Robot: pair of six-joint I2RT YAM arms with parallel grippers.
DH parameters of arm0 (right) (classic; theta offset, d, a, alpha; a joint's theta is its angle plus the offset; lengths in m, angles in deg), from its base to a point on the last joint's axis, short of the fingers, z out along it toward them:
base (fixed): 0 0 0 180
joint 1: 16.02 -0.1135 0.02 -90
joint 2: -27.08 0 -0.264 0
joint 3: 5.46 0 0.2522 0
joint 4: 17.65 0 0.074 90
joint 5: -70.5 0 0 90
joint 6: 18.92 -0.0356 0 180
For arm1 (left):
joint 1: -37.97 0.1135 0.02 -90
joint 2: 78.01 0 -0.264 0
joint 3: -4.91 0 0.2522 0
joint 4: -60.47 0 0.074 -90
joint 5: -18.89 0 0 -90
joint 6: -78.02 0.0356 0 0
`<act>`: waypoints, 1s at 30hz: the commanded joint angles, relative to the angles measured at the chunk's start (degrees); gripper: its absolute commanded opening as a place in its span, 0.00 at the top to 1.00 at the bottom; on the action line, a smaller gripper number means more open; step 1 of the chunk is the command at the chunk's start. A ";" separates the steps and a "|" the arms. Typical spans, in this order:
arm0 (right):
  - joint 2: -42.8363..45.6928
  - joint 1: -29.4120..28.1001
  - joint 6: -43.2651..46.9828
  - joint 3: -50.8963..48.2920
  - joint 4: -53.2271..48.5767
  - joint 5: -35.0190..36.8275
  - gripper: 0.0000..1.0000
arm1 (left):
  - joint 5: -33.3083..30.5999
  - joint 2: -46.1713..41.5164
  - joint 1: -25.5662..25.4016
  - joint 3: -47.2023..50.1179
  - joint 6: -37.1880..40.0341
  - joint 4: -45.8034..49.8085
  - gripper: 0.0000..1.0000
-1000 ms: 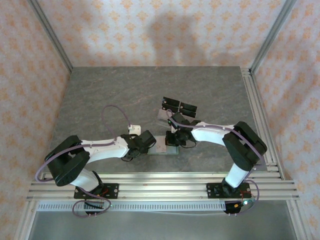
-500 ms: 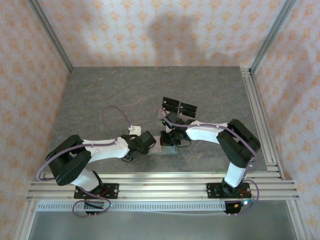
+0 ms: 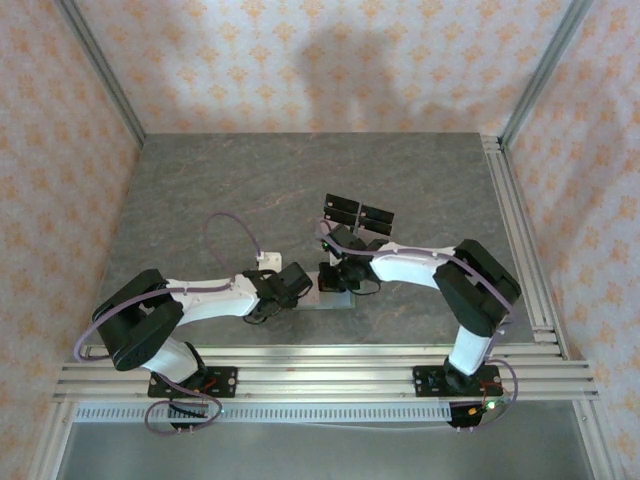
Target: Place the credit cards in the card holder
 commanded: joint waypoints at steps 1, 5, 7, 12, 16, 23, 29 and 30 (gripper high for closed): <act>2.82 -0.06 0.77 -2.31 -1.97 2.64 1.00 | -0.33 0.99 -0.22 0.95 -0.87 -0.15 0.00; 4.01 0.41 0.66 -3.69 -1.88 2.89 1.00 | -0.22 0.95 -0.30 1.10 -0.96 -0.15 0.00; 4.16 0.73 1.09 -4.13 -2.53 3.19 1.00 | -0.37 0.87 -0.30 1.10 -0.91 0.10 0.00; 4.78 1.92 2.00 -4.53 -4.31 4.37 1.00 | -0.33 0.58 -0.34 1.29 -0.87 0.08 0.00; 6.42 1.92 2.44 -2.93 -4.43 2.48 1.00 | -0.13 0.61 -0.32 1.35 -0.80 -0.06 0.00; 6.35 0.54 2.53 0.22 -4.82 0.40 1.00 | -0.01 0.82 -0.33 1.04 -0.78 -0.24 0.00; 3.84 -0.63 0.98 0.32 -2.39 -0.30 1.00 | 0.10 1.16 -0.40 1.00 -0.87 -0.37 0.00; 3.52 -0.63 0.70 0.15 -1.86 -0.29 1.00 | 0.09 1.25 -0.41 1.02 -0.87 -0.40 0.00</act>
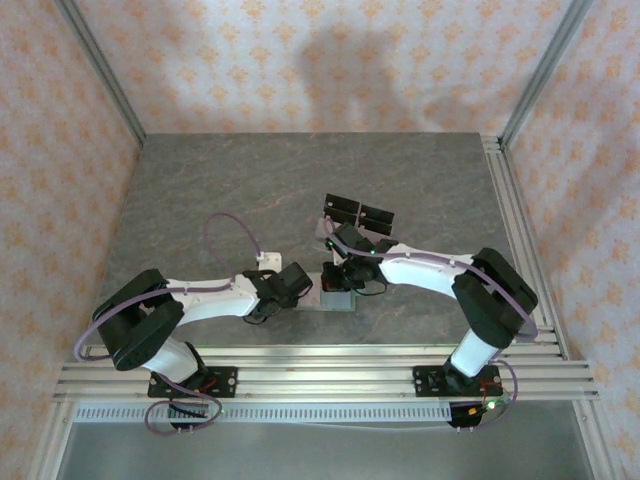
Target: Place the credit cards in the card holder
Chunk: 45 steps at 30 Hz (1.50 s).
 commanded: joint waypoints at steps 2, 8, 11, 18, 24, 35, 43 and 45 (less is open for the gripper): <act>-2.01 -0.28 -1.07 0.53 1.82 -0.13 1.00 | 0.12 1.22 -0.49 0.97 -0.76 -0.09 0.00; -3.89 -0.28 -1.58 0.17 3.30 -0.61 1.00 | 0.12 1.48 -0.64 0.86 -0.90 -0.28 0.00; -4.62 -0.28 -1.79 0.25 3.91 -0.85 1.00 | 0.21 1.64 -0.67 0.77 -0.89 -0.39 0.00; -6.00 -0.28 -2.09 0.61 4.71 -1.49 1.00 | 0.30 2.05 -0.75 0.78 -0.98 -0.62 0.00; -6.84 -0.37 -2.44 1.14 5.40 -2.43 1.00 | 0.57 2.26 -0.88 1.03 -1.11 -1.04 0.00; -8.18 -0.80 -3.16 3.29 6.23 -3.71 1.00 | 0.65 3.38 -1.82 0.49 -2.39 -1.22 0.00; -8.15 -0.80 -3.05 3.17 5.98 -3.71 1.00 | -12.68 -2.12 -1.72 -1.79 -14.00 15.23 0.00; -8.10 -0.80 -3.03 3.00 6.07 -3.71 1.00 | -12.95 -1.91 -1.72 -1.94 -14.64 15.93 0.00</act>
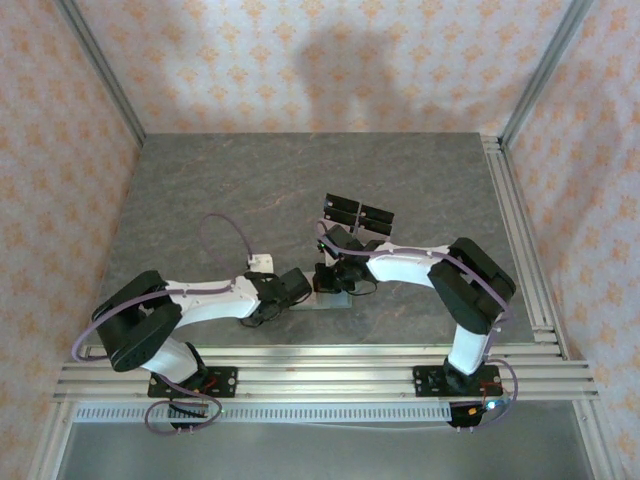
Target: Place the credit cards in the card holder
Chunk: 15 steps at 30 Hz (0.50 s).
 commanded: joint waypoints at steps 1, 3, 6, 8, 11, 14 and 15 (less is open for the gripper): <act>-0.84 -0.43 -0.35 1.10 0.78 -0.46 1.00 | -6.06 -0.59 0.14 -1.58 -5.31 6.99 0.00; -0.84 -0.43 -0.33 0.95 0.77 -0.46 1.00 | -6.50 0.54 0.14 -1.64 -6.04 7.49 0.00; -0.76 -0.43 -0.29 0.84 0.74 -0.57 1.00 | -4.72 1.77 0.09 -1.27 -4.80 4.72 0.00; -0.64 -0.43 -0.25 0.84 0.61 -0.54 1.00 | -3.55 1.78 0.12 -0.67 -3.91 2.49 0.00; 0.44 -0.41 0.08 0.84 -0.29 0.10 1.00 | -2.74 1.35 0.03 -0.41 -2.59 0.54 0.00; 2.41 -0.43 0.61 0.84 -1.74 1.08 1.00 | -1.95 0.91 0.11 -0.20 -0.96 -1.21 0.00; 3.00 -0.39 0.70 0.75 -1.96 1.16 1.00 | -1.84 0.78 0.05 -0.20 -0.70 -1.53 0.00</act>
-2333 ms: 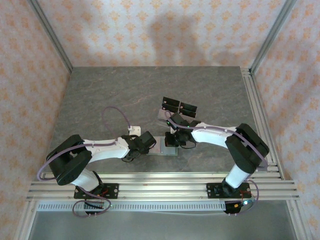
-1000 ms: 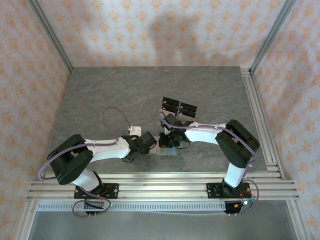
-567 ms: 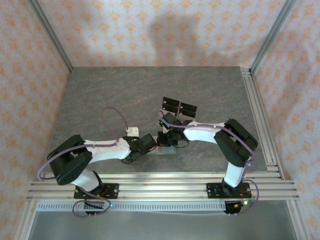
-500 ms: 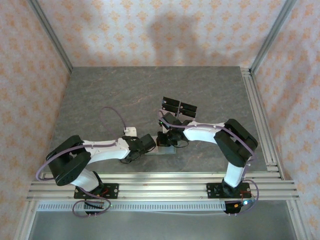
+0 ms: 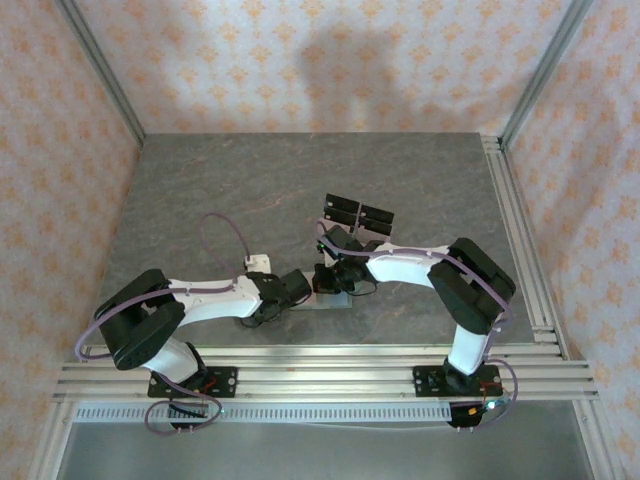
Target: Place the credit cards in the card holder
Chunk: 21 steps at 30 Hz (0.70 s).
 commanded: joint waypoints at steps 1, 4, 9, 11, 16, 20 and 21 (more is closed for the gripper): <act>3.52 -0.28 0.65 0.59 -2.02 1.58 1.00 | -0.47 -0.45 0.07 0.08 1.58 -2.45 0.00; 4.99 -0.24 0.82 -0.18 -2.64 2.05 1.00 | 0.04 -0.26 0.07 0.06 2.18 -2.96 0.00; 4.87 -0.27 1.04 -0.78 -3.27 2.57 1.00 | 0.42 -0.01 -0.02 0.67 2.45 -3.59 0.00; 4.04 -0.27 1.13 -0.69 -3.26 2.26 1.00 | 0.43 0.06 -0.01 0.84 2.35 -3.75 0.00; 2.33 -0.26 1.09 -0.66 -3.00 1.94 1.00 | 0.40 -0.20 0.00 1.17 2.26 -3.92 0.00; 1.25 -0.28 1.21 -0.72 -2.87 2.05 1.00 | 0.50 -0.06 -0.01 1.13 2.27 -4.16 0.00; 1.01 -0.27 1.30 -0.75 -2.87 2.05 1.00 | 0.58 -0.02 -0.01 1.17 2.26 -4.17 0.00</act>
